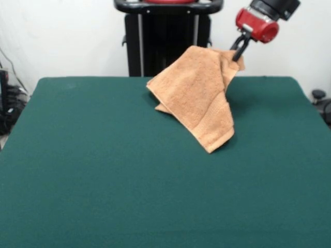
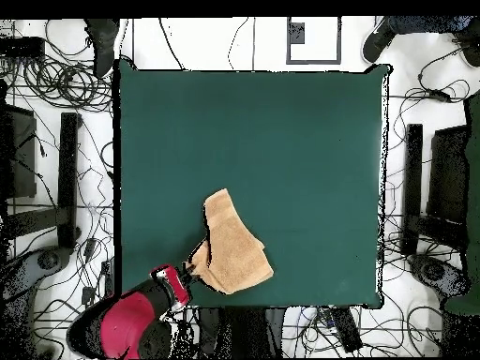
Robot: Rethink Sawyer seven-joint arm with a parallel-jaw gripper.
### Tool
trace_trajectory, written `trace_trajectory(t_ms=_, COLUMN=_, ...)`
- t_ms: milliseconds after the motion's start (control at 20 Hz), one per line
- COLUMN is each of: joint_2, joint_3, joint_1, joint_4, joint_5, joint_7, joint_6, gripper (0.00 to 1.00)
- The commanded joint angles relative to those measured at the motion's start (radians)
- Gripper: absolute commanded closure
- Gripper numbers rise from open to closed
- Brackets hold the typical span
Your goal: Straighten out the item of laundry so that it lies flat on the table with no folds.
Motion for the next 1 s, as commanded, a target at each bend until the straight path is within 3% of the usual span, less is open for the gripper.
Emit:
trace_trajectory(t_ms=50, joint_2=0.042, joint_3=-0.016, joint_1=0.095, joint_4=-0.115, joint_5=0.071, joint_7=0.229, joint_6=0.243, gripper=1.00)
trace_trajectory(t_ms=1000, joint_2=0.225, joint_3=-0.108, joint_1=0.171, joint_4=-0.430, joint_5=0.197, joint_7=0.466, joint_6=0.619, gripper=1.00)
